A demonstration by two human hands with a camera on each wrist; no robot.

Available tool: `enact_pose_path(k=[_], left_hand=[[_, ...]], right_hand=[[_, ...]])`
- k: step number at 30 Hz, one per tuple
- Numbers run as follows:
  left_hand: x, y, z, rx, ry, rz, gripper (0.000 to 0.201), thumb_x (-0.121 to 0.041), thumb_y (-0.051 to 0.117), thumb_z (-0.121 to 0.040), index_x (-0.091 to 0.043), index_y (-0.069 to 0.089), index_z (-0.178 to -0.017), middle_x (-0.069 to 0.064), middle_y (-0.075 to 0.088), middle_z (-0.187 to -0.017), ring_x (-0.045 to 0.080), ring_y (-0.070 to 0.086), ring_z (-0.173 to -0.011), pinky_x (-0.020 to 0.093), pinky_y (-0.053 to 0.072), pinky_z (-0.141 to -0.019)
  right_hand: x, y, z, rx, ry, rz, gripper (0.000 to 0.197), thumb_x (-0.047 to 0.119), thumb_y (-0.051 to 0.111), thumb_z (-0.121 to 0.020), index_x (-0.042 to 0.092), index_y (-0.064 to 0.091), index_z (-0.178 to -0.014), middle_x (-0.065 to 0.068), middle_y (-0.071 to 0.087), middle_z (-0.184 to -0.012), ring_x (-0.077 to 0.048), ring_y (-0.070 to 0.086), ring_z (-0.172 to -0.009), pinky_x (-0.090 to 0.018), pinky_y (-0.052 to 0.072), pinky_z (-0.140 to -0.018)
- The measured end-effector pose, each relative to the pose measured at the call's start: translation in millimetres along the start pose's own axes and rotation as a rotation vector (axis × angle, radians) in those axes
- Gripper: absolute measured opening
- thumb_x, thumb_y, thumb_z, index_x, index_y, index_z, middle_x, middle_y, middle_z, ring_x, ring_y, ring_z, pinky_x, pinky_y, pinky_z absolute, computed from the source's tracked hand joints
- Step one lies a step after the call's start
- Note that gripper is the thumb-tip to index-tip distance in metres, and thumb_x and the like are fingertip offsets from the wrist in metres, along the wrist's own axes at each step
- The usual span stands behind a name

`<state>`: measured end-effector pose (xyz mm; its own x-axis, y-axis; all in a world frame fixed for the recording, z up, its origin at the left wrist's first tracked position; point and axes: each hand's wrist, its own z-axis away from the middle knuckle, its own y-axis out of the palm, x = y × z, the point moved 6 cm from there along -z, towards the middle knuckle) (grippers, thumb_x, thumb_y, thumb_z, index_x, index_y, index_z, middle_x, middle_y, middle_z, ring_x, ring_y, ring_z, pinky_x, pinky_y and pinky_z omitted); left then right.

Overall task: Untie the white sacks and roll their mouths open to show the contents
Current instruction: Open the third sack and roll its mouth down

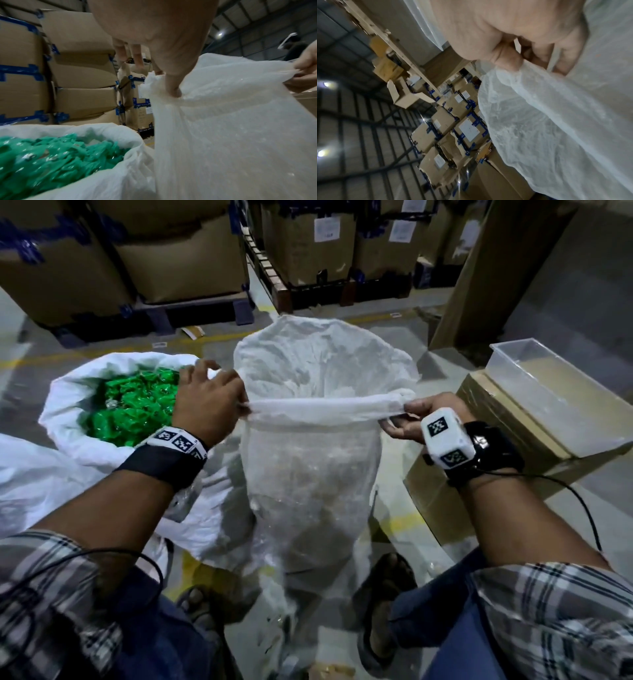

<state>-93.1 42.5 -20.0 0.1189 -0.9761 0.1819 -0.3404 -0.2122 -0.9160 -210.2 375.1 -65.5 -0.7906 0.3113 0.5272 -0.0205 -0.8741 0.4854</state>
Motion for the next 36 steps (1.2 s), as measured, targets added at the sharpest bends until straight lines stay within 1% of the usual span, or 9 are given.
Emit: enact_pose_path(k=[7, 11, 13, 17, 22, 25, 29, 32, 36], left_hand=[[-9.9, 5.1, 5.6, 0.047, -0.030, 0.028, 0.015, -0.022, 0.065, -0.086, -0.012, 0.054, -0.091, 0.015, 0.057, -0.089, 0.039, 0.059, -0.064, 0.039, 0.038, -0.051], [-10.7, 6.4, 6.9, 0.004, -0.117, -0.036, 0.015, -0.019, 0.056, -0.090, -0.011, 0.049, -0.100, 0.015, 0.055, -0.092, 0.036, 0.057, -0.053, 0.034, 0.031, -0.050], [-10.2, 6.5, 8.2, -0.010, -0.135, -0.058, 0.016, -0.019, 0.055, -0.086, -0.012, 0.049, -0.099, 0.014, 0.055, -0.090, 0.036, 0.058, -0.052, 0.031, 0.030, -0.049], [-10.7, 16.3, 15.6, 0.056, -0.126, -0.017, 0.012, -0.017, 0.061, -0.083, -0.013, 0.053, -0.091, 0.010, 0.063, -0.082, 0.038, 0.065, -0.055, 0.029, 0.032, -0.048], [-41.0, 16.6, 14.4, 0.187, -0.013, -0.022, 0.016, -0.022, 0.059, -0.075, -0.016, 0.059, -0.090, 0.008, 0.066, -0.088, 0.037, 0.065, -0.079, 0.037, 0.046, -0.066], [-64.9, -1.0, 12.3, 0.153, 0.122, -0.050, 0.039, -0.037, 0.059, -0.066, -0.017, 0.064, -0.099, 0.006, 0.062, -0.112, 0.035, 0.055, -0.102, 0.042, 0.040, -0.083], [-121.2, -23.8, 19.4, 0.090, 0.407, 0.184, 0.047, -0.058, 0.061, -0.077, -0.024, 0.050, -0.106, -0.001, 0.063, -0.114, 0.027, 0.057, -0.102, 0.041, 0.045, -0.083], [-150.6, -15.1, 25.6, 0.268, 0.459, 0.296, 0.062, -0.066, 0.067, -0.079, -0.029, 0.048, -0.125, -0.009, 0.067, -0.115, 0.020, 0.063, -0.100, 0.036, 0.049, -0.081], [-157.7, 0.2, 24.0, 0.309, 0.487, 0.227, 0.053, -0.059, 0.068, -0.085, -0.031, 0.054, -0.127, -0.013, 0.067, -0.112, 0.018, 0.064, -0.102, 0.030, 0.044, -0.074]], right_hand=[[-6.0, 1.6, 1.7, 0.025, -0.025, -0.220, 0.048, -0.006, 0.033, -0.088, -0.006, 0.048, -0.134, -0.028, 0.057, -0.137, -0.044, 0.053, -0.129, -0.054, 0.034, -0.113], [-3.2, 12.1, 0.9, -0.030, -0.159, -0.212, 0.054, 0.017, 0.021, -0.104, 0.012, 0.028, -0.157, -0.007, 0.032, -0.162, -0.028, 0.034, -0.149, -0.048, 0.035, -0.115], [-4.6, 18.2, 3.4, 0.068, -0.116, -0.204, 0.051, 0.021, 0.023, -0.101, 0.011, 0.042, -0.147, -0.012, 0.036, -0.158, -0.030, 0.040, -0.143, -0.050, 0.041, -0.108], [-4.5, 25.1, 12.0, -0.039, -0.322, 0.240, 0.030, 0.036, 0.049, -0.097, 0.011, 0.061, -0.106, -0.012, 0.065, -0.103, -0.028, 0.060, -0.091, -0.040, 0.049, -0.076], [8.5, 31.2, 16.4, -0.522, -0.827, 1.338, 0.023, 0.035, 0.059, -0.094, 0.015, 0.069, -0.094, -0.019, 0.069, -0.113, -0.038, 0.062, -0.106, -0.037, 0.048, -0.089], [17.6, 22.6, 15.3, -0.625, -0.845, 1.358, 0.047, 0.048, 0.050, -0.098, 0.011, 0.062, -0.072, -0.027, 0.057, -0.119, -0.042, 0.060, -0.102, -0.034, 0.047, -0.087], [31.5, 26.2, 22.8, -0.665, -0.955, 1.339, 0.045, 0.046, 0.054, -0.098, 0.006, 0.072, -0.088, -0.024, 0.068, -0.094, -0.041, 0.063, -0.093, -0.032, 0.044, -0.076], [34.5, 25.6, 28.8, -0.670, -0.983, 1.197, 0.028, 0.035, 0.067, -0.091, 0.016, 0.064, -0.111, -0.017, 0.070, -0.107, -0.035, 0.065, -0.098, -0.032, 0.047, -0.080], [33.9, 22.6, 41.3, -0.734, -1.036, 1.080, 0.037, 0.026, 0.072, -0.089, 0.018, 0.044, -0.112, -0.014, 0.065, -0.112, -0.032, 0.065, -0.096, -0.031, 0.044, -0.075]])
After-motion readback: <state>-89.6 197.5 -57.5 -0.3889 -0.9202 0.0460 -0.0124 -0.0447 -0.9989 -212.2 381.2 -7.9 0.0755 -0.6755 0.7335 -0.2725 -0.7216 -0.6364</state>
